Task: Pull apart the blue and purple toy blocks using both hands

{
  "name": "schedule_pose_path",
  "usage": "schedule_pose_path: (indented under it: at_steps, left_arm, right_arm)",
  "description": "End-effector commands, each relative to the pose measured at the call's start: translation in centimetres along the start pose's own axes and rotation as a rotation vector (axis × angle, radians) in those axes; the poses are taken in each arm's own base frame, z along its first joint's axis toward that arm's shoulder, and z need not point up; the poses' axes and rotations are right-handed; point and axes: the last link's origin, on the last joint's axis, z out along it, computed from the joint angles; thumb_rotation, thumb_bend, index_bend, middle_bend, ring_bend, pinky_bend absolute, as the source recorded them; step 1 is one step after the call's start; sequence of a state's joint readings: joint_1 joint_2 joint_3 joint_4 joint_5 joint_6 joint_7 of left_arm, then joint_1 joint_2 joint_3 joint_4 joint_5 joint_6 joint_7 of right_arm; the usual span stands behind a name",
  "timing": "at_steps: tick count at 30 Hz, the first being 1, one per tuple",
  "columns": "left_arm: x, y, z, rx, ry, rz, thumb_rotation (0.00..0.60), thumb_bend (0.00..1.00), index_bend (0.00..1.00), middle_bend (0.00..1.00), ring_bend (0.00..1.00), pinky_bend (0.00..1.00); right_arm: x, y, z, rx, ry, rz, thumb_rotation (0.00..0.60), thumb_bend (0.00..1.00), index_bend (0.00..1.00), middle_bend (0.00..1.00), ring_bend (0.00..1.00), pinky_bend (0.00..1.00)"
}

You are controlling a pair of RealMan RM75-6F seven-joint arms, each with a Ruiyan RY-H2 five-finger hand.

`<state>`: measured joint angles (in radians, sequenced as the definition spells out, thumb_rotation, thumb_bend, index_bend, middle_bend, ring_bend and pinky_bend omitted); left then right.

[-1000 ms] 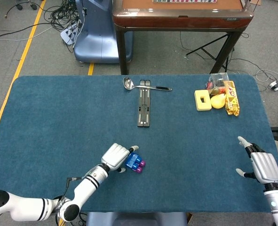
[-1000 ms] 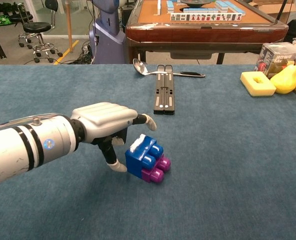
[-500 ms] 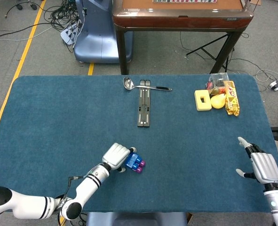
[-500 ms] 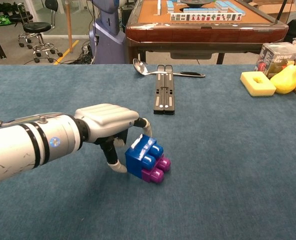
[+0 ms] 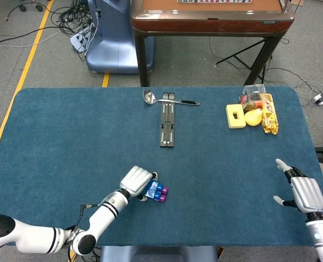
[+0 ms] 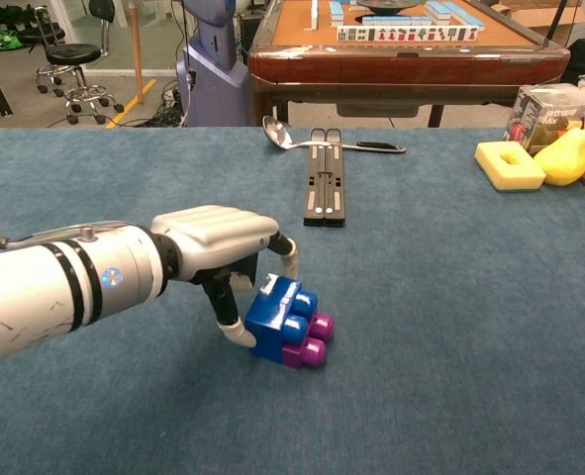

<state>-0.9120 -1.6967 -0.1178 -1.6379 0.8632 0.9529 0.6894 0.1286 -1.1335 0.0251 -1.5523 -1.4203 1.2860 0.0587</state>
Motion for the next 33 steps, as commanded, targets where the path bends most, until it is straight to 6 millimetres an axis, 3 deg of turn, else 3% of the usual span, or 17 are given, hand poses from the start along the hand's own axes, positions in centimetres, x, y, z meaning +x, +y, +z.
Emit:
schedule_pose_path:
  at_steps: [1,11,22,33]
  left_arm:
    - [-0.1,0.0,-0.1,0.0,-0.001,-0.009,0.6,0.0,0.53,1.0,0.99,1.0]
    - [0.3,-0.2,-0.5,0.002,-0.008,-0.058,0.6,0.02,0.57,1.0,0.98,1.0]
    - [1.0,-0.8,-1.2,0.028,-0.029,-0.251,0.6,0.16,0.59,1.0,0.98,1.0]
    - [2.5,-2.2,-1.3,0.113,0.065,-0.553,0.6,0.2,0.63,1.0,0.98,1.0]
  right_arm:
    - [0.0,0.0,0.0,0.0,0.0,0.002,0.6,0.0,0.11,0.24,0.2,0.44]
    - [-0.1,-0.1,0.3,0.005,0.001,0.011,0.6,0.0,0.11,0.24,0.2,0.44]
    - [0.0,-0.6,0.7,0.023,0.009,0.021,0.6,0.0,0.12,0.25,0.21,0.44]
    - [0.9,-3.7,2.8,0.122,0.052,0.081,0.6,0.0,0.18,0.33,0.31,0.56]
